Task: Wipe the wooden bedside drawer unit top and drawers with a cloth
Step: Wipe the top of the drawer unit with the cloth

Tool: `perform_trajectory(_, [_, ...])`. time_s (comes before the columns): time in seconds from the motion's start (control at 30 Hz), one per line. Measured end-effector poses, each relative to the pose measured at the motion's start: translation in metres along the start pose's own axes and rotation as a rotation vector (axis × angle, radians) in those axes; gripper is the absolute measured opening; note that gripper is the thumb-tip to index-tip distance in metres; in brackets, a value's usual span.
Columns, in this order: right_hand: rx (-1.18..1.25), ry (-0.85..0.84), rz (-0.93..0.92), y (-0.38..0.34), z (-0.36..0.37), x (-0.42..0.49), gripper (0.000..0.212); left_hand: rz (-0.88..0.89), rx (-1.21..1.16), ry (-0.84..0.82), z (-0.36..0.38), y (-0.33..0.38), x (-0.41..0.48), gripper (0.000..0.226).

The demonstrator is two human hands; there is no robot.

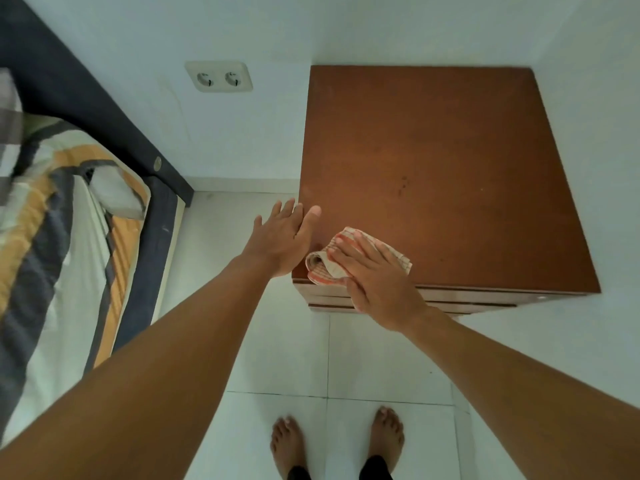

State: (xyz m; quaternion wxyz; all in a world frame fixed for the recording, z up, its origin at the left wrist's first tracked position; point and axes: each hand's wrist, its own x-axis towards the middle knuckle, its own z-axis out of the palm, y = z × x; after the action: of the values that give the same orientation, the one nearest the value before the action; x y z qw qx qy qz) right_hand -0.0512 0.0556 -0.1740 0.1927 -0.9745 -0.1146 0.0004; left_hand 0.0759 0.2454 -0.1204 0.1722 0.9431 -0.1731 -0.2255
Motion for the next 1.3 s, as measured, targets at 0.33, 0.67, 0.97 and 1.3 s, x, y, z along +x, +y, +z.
perform_trajectory(0.33, [0.048, 0.064, 0.069, -0.045, 0.029, -0.068, 0.051, -0.017, 0.013, 0.006, -0.012, -0.023, -0.024, 0.105])
perform_trajectory(0.67, [0.068, 0.084, 0.070, -0.076, 0.039, -0.094, 0.055, -0.011, 0.019, -0.037, -0.005, -0.028, -0.032, 0.092])
perform_trajectory(0.97, [0.141, 0.283, 0.169, -0.007, -0.085, 0.069, 0.049, 0.084, 0.067, 0.043, -0.041, 0.014, 0.016, 0.061])
perform_trajectory(1.3, [0.073, 0.234, 0.209, 0.070, -0.142, 0.245, 0.045, 0.038, 0.127, -0.111, -0.055, 0.053, 0.125, 0.067])
